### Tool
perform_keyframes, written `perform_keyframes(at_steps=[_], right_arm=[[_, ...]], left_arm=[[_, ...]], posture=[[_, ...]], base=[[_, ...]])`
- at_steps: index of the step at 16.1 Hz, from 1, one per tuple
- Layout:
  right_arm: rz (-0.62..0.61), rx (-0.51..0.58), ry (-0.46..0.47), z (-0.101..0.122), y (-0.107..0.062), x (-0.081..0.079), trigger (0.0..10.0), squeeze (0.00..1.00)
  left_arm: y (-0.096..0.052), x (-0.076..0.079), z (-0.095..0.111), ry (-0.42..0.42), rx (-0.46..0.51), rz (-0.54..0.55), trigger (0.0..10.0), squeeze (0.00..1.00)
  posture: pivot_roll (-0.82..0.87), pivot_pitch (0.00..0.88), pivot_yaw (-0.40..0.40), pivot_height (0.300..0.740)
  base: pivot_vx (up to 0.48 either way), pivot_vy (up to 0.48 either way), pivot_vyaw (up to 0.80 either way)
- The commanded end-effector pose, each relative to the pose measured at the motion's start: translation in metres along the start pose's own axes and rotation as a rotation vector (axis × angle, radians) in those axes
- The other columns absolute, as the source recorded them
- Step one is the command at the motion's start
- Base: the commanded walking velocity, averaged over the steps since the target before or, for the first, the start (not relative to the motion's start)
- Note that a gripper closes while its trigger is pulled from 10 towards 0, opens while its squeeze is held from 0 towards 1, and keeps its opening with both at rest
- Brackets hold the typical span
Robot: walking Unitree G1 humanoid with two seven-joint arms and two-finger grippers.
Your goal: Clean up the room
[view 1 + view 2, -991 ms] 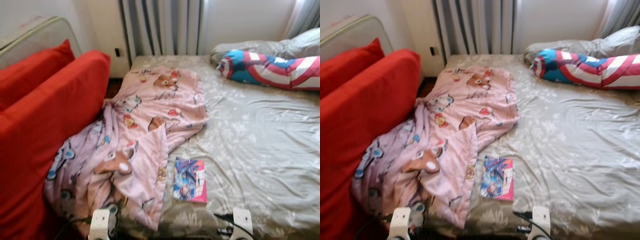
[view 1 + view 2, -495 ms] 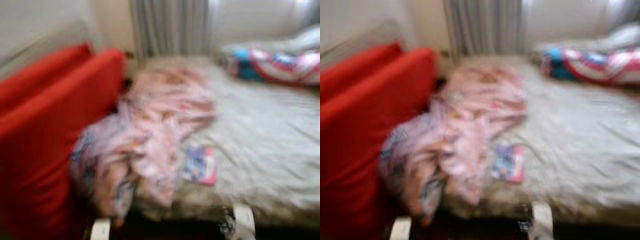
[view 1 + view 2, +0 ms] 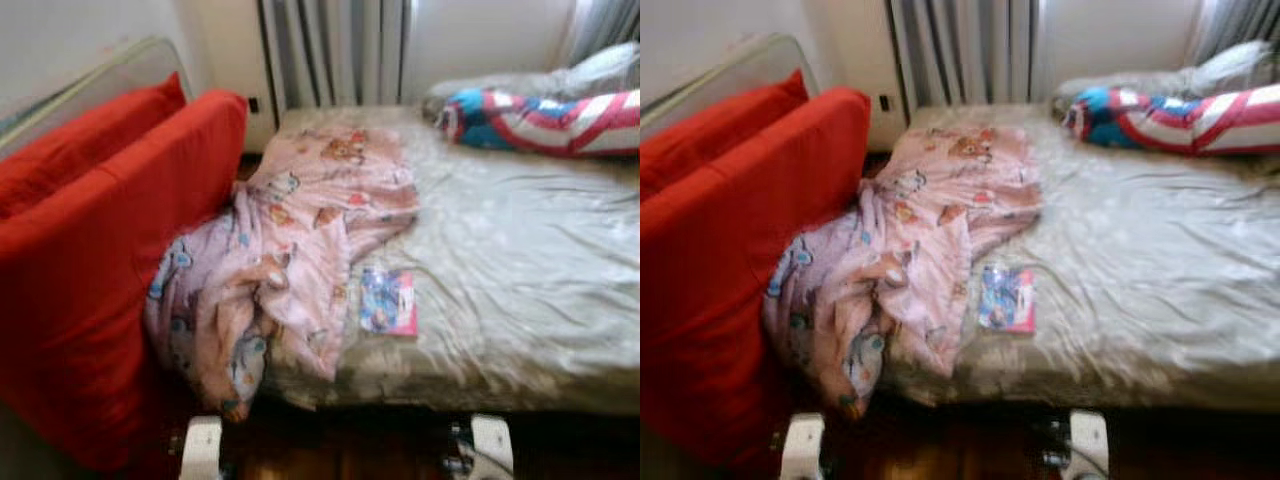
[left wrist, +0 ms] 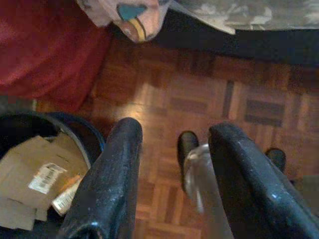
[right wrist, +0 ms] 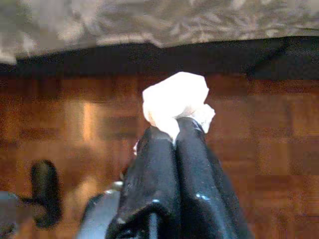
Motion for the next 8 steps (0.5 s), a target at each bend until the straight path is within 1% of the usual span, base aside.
perform_keyframes(at_steps=[1, 8], right_arm=[[0.024, -0.008, -0.002, -0.0015, 0.0000, -0.0098, 10.0, 0.00], [0.032, -0.015, -0.004, -0.0027, -0.0001, -0.0113, 10.0, 0.00]], left_arm=[[-0.0020, -0.0090, -0.0073, 0.001, -0.024, 0.023, 10.0, 0.00], [-0.0019, -0.0093, -0.0068, 0.001, -0.024, 0.024, 10.0, 0.00]], posture=[[-0.01, 0.007, 0.046, 0.740], [-0.01, 0.011, 0.044, 0.740]], base=[[-0.274, 0.000, 0.00], [-0.274, 0.000, 0.00]])
Point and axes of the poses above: a point about 5 cm out from each wrist's last joint towards the gripper, its own y axis pointing out of the wrist towards the gripper, its own z axis along the axis of the wrist's last joint, x = y × z, the point moved 3 cm from there along y, pointing out of the wrist towards the gripper, and after that the axes turned 3 degrees about y, right-handed, at the moved point
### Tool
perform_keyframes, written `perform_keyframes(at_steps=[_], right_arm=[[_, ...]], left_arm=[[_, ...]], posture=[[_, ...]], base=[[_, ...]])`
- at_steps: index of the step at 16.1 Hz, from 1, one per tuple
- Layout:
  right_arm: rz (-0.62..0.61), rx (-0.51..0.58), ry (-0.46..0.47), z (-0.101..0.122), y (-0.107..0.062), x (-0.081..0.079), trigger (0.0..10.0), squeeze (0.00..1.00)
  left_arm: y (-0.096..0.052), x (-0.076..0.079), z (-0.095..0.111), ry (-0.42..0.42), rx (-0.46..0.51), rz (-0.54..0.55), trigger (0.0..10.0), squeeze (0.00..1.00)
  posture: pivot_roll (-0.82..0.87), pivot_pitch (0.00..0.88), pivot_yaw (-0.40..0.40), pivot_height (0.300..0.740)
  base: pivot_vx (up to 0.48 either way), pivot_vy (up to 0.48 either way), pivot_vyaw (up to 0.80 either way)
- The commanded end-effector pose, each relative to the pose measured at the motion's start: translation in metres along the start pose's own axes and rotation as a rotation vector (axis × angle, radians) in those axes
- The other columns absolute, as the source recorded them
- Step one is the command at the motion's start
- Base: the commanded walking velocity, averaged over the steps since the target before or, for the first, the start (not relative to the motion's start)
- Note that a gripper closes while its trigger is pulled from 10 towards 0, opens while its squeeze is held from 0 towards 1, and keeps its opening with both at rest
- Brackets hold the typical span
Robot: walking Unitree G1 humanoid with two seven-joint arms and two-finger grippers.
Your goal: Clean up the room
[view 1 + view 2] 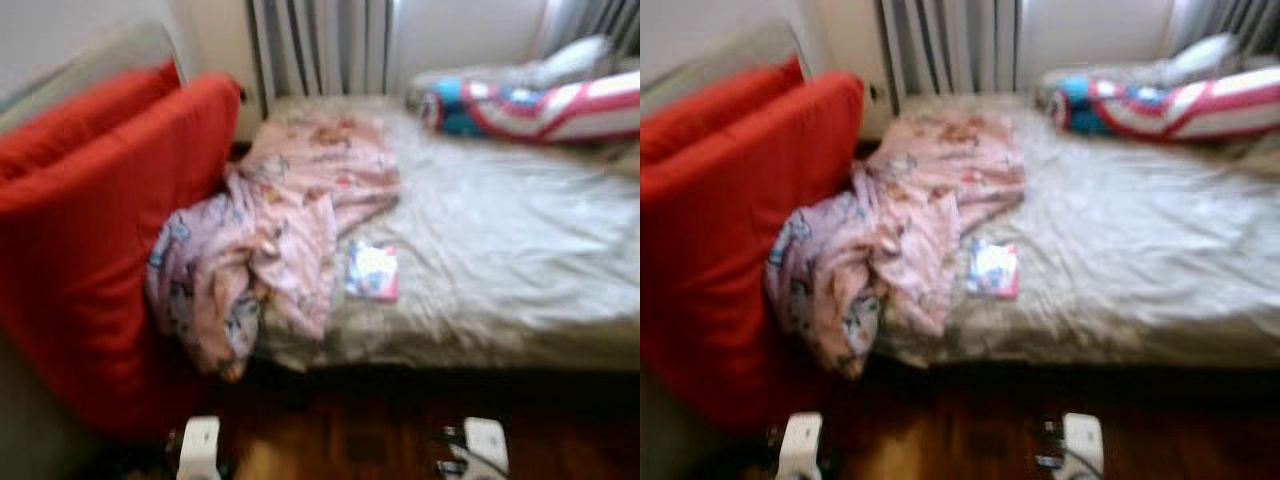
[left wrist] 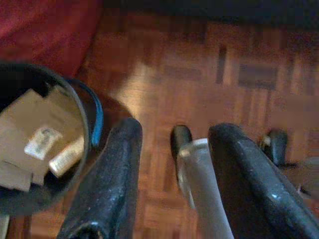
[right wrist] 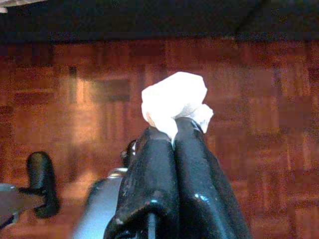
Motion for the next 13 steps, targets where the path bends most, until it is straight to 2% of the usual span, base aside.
perform_keyframes(at_steps=[1, 4, 13], right_arm=[[0.006, -0.002, 0.001, 0.0004, 0.0002, -0.0016, 10.0, 0.00], [0.025, 0.012, 0.007, 0.0025, 0.0003, -0.0044, 10.0, 0.00], [0.033, 0.020, -0.004, 0.0037, 0.0003, -0.0063, 10.0, 0.00]], left_arm=[[0.0001, -0.0044, 0.0014, 0.005, -0.001, 0.012, 10.0, 0.00], [0.0002, -0.0056, 0.0013, 0.025, -0.007, 0.018, 10.0, 0.00], [0.0002, -0.0061, 0.0019, 0.028, -0.004, 0.015, 10.0, 0.00]], posture=[[-0.01, 0.012, 0.044, 0.740], [-0.01, 0.011, 0.045, 0.740], [-0.01, 0.011, 0.046, 0.740]], base=[[-0.270, 0.000, 0.00], [-0.085, 0.000, 0.18], [0.000, 0.000, 0.79]])
Point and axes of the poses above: a point about 5 cm out from each wrist's last joint towards the gripper, its own y axis pointing out of the wrist towards the gripper, its own z axis along the axis of the wrist's last joint, x = y × z, the point moved 3 cm from there along y, pointing out of the wrist towards the gripper, and after that the axes turned 3 degrees about y, right-handed, at the moved point
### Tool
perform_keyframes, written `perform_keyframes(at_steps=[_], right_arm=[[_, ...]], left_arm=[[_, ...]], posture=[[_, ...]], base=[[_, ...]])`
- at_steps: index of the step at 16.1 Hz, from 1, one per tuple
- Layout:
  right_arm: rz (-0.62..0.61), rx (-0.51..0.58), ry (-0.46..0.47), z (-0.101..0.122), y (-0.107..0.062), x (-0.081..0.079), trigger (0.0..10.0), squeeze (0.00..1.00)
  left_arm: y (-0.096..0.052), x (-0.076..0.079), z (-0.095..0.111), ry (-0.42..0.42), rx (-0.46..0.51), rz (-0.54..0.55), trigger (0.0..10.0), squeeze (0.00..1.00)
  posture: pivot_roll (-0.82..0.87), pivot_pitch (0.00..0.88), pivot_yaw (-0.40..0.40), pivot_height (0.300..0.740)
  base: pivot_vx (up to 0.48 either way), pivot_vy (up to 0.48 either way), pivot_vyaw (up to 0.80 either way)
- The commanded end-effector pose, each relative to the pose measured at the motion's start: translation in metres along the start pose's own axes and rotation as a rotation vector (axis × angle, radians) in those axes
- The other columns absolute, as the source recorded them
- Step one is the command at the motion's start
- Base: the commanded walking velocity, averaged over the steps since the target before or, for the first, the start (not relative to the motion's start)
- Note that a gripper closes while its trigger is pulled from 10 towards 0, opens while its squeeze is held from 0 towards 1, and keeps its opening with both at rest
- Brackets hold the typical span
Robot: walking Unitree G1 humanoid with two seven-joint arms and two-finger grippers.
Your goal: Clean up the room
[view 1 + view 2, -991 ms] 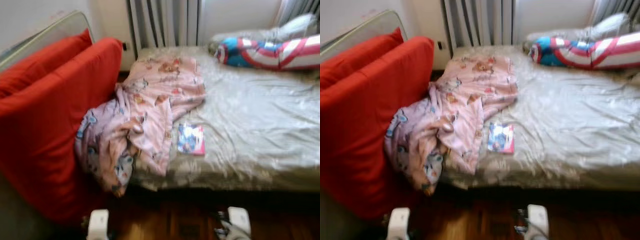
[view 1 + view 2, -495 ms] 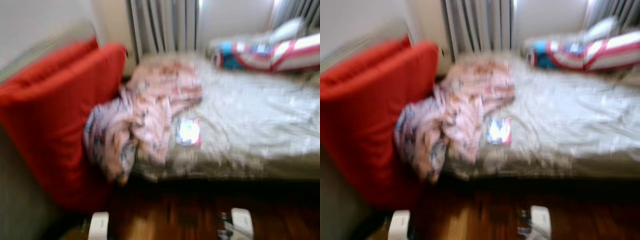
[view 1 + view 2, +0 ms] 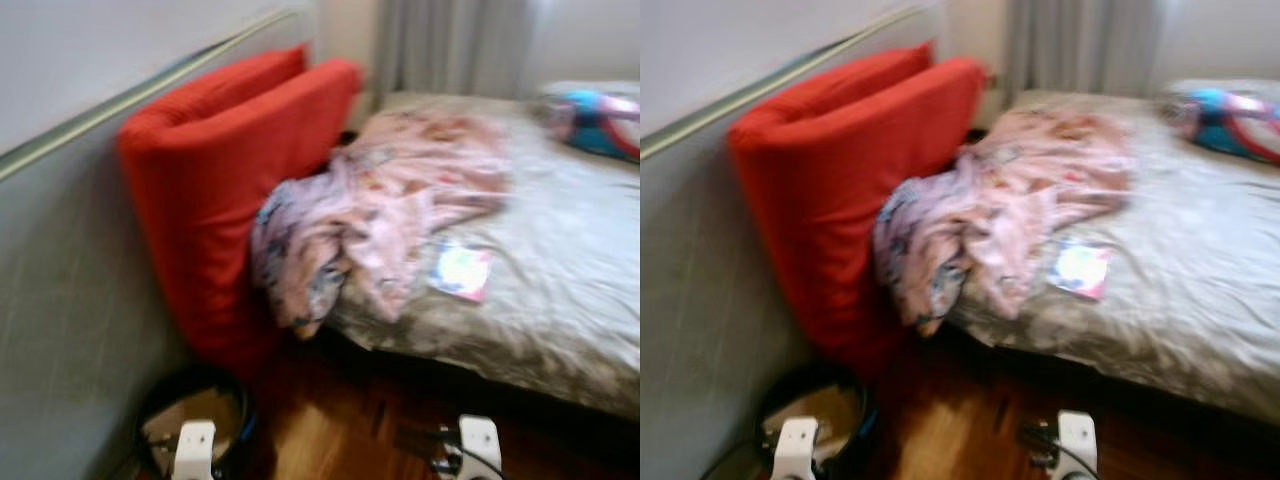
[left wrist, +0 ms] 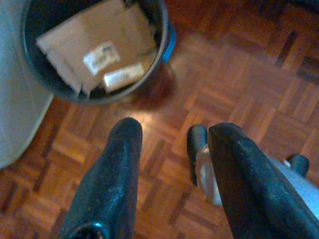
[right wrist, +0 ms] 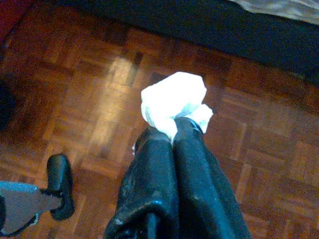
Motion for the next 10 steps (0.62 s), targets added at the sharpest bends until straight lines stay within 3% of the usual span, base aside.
perform_keyframes(at_steps=[1, 10], right_arm=[[0.001, -0.005, -0.001, -0.0011, -0.0001, -0.0008, 10.0, 0.00], [0.009, -0.009, -0.017, -0.0018, -0.0002, -0.0001, 10.0, 0.00]], left_arm=[[-0.0001, 0.0009, -0.0021, 0.007, -0.011, -0.003, 10.0, 0.00], [0.0000, 0.0018, -0.0014, 0.007, -0.008, -0.003, 10.0, 0.00]], posture=[[-0.01, 0.012, 0.044, 0.740], [-0.01, 0.013, 0.041, 0.740]], base=[[0.000, 0.000, 0.80], [0.000, 0.000, 0.80]])
Point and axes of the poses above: a point about 5 cm out from each wrist's last joint towards the gripper, its own y axis pointing out of the wrist towards the gripper, its own z axis along the axis of the wrist's last joint, x = y × z, the point moved 3 cm from there along y, pointing out of the wrist towards the gripper, and after that the axes turned 3 degrees about y, right-handed, at the moved point
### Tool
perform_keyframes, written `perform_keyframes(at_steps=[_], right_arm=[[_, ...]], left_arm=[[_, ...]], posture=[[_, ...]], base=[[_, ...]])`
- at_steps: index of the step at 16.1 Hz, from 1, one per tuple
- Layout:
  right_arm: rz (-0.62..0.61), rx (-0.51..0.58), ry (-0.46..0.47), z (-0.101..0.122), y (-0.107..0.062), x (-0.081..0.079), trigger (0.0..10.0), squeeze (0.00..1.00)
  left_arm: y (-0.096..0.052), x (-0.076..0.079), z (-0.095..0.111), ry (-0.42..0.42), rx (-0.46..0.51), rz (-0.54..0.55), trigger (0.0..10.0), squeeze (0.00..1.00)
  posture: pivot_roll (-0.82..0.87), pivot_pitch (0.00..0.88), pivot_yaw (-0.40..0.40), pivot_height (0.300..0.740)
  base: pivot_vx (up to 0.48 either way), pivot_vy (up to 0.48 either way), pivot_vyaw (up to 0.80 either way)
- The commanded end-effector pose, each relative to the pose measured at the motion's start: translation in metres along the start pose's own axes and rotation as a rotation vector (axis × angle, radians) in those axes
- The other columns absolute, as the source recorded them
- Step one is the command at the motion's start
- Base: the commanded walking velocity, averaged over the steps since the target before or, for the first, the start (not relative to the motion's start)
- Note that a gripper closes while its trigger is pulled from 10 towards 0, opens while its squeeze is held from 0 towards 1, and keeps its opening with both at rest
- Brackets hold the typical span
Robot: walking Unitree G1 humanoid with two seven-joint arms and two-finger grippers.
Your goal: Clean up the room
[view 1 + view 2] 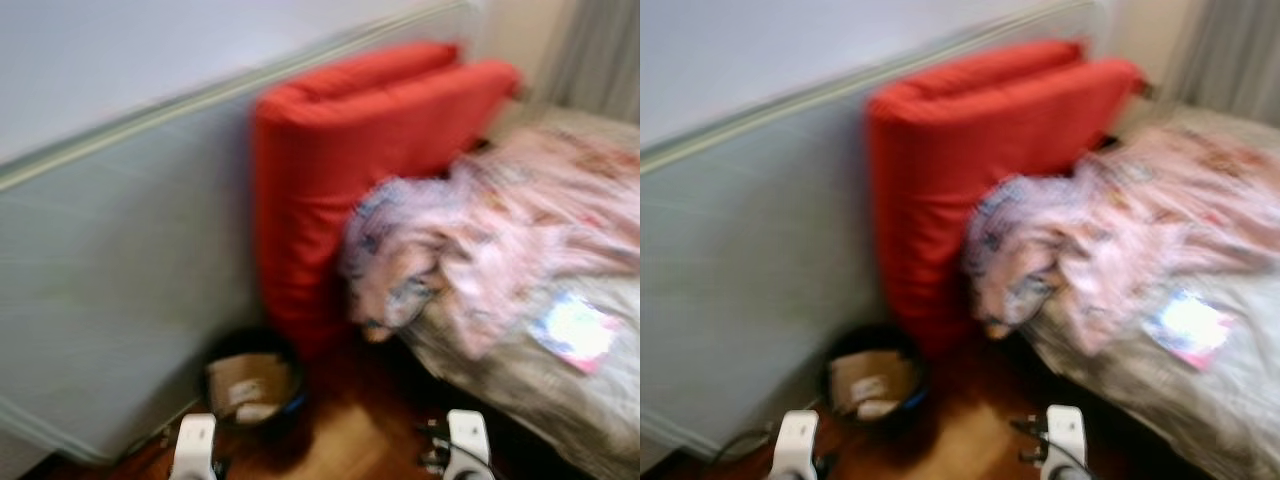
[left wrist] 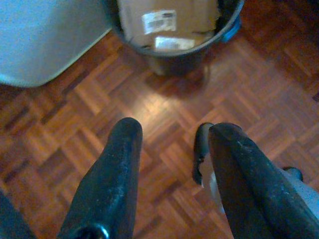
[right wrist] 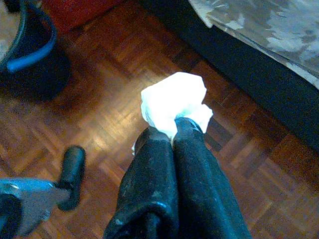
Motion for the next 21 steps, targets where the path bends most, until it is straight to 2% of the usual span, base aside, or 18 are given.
perform_keyframes(at_steps=[1, 15, 21], right_arm=[[0.002, -0.014, 0.000, -0.0033, -0.0004, -0.0008, 10.0, 0.00], [0.009, -0.018, -0.006, -0.0042, -0.0004, -0.0017, 10.0, 0.00], [0.001, -0.007, 0.028, -0.0013, 0.0001, -0.0021, 10.0, 0.00]], left_arm=[[-0.0018, -0.0042, -0.0086, -0.001, -0.028, 0.012, 10.0, 0.00], [-0.0016, -0.0044, -0.0078, -0.007, -0.027, 0.020, 10.0, 0.00], [-0.0016, -0.0043, -0.0087, -0.008, -0.033, 0.019, 10.0, 0.00]], posture=[[-0.01, 0.013, 0.041, 0.740], [-0.01, 0.026, 0.040, 0.740], [-0.01, 0.013, 0.040, 0.740]], base=[[0.000, 0.000, 0.80], [0.000, 0.000, 0.80], [0.000, 0.000, 0.08]])
Point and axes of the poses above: a point about 5 cm out from each wrist's last joint towards the gripper, its own y axis pointing out of the wrist towards the gripper, its own z axis along the axis of the wrist's last joint, x = y × z, the point moved 3 cm from there along y, pointing out of the wrist towards the gripper, and after that the axes turned 3 degrees about y, right-handed, at the moved point
